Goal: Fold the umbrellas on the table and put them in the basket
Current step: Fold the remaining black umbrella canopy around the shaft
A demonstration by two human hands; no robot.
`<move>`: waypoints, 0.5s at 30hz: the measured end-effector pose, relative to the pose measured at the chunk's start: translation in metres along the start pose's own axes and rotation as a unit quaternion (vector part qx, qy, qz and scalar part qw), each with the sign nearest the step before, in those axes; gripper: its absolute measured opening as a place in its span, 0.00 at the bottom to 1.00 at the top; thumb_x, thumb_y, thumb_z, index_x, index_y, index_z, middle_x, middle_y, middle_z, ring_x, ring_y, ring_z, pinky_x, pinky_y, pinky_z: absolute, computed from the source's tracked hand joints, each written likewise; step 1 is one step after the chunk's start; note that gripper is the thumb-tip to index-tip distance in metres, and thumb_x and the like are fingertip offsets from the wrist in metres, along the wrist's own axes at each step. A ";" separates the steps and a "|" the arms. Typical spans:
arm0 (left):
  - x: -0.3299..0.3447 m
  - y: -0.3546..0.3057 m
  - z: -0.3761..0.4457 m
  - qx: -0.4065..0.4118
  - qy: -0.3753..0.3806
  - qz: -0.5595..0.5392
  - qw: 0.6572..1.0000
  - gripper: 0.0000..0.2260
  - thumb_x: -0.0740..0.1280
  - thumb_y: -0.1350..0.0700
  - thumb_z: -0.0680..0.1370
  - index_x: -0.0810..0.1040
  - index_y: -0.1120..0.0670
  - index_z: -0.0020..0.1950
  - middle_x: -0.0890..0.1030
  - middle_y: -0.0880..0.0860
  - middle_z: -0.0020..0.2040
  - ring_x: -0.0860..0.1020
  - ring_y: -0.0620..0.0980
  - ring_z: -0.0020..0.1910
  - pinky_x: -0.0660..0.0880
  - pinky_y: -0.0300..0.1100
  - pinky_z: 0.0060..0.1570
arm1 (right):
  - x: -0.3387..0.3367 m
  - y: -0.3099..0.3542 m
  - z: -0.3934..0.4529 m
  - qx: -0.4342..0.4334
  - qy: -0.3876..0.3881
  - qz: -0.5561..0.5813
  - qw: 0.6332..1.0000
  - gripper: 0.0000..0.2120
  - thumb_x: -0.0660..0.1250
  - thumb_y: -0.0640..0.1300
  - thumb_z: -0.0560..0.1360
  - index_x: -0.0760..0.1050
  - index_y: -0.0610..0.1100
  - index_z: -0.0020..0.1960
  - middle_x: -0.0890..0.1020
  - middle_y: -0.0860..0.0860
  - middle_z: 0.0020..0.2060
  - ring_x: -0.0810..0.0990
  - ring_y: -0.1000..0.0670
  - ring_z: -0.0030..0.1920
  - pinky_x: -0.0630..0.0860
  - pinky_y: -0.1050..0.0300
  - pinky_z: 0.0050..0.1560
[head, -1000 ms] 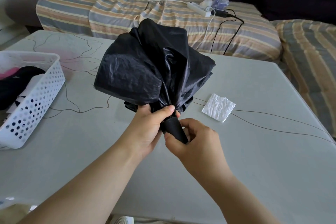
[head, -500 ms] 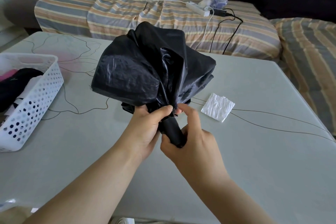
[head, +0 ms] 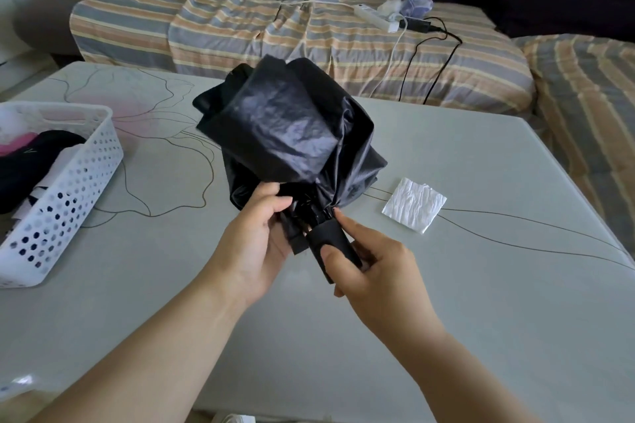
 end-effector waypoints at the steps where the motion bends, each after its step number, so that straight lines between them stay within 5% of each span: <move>1: 0.000 0.000 0.000 0.003 0.005 0.016 1.000 0.13 0.54 0.65 0.79 0.76 0.55 0.54 0.82 0.55 0.50 0.80 0.54 0.52 0.76 0.46 0.53 | -0.001 -0.002 0.000 0.015 0.005 0.019 1.000 0.22 0.69 0.43 0.72 0.75 0.56 0.65 0.78 0.50 0.28 0.74 0.50 0.26 0.72 0.64 0.30; 4: 0.005 0.000 -0.001 0.010 0.030 0.061 0.998 0.14 0.55 0.64 0.82 0.78 0.50 0.55 0.84 0.50 0.46 0.82 0.44 0.44 0.78 0.37 0.39 | -0.002 -0.002 0.000 0.027 0.020 0.060 0.998 0.21 0.67 0.42 0.73 0.74 0.53 0.66 0.78 0.54 0.27 0.75 0.55 0.26 0.70 0.68 0.32; 7: 0.008 0.000 -0.001 0.012 0.037 0.064 0.997 0.12 0.57 0.62 0.81 0.77 0.49 0.55 0.83 0.51 0.45 0.82 0.44 0.42 0.77 0.35 0.37 | -0.003 0.001 -0.002 0.033 0.031 0.095 0.994 0.20 0.66 0.41 0.74 0.74 0.55 0.64 0.80 0.50 0.29 0.75 0.55 0.26 0.68 0.69 0.28; 15: 0.025 0.002 -0.006 -0.008 0.085 -0.005 0.996 0.11 0.53 0.56 0.82 0.74 0.47 0.55 0.82 0.54 0.55 0.81 0.60 0.54 0.76 0.47 0.57 | 0.006 0.007 -0.005 0.029 0.065 0.120 0.990 0.17 0.64 0.39 0.76 0.73 0.62 0.54 0.80 0.45 0.30 0.76 0.53 0.26 0.68 0.62 0.25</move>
Point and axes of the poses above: each hand's wrist, its own z-axis towards the middle knuckle, its own x-axis out of the palm, y = z × x, the point moved 7 cm from there along z, towards the middle knuckle
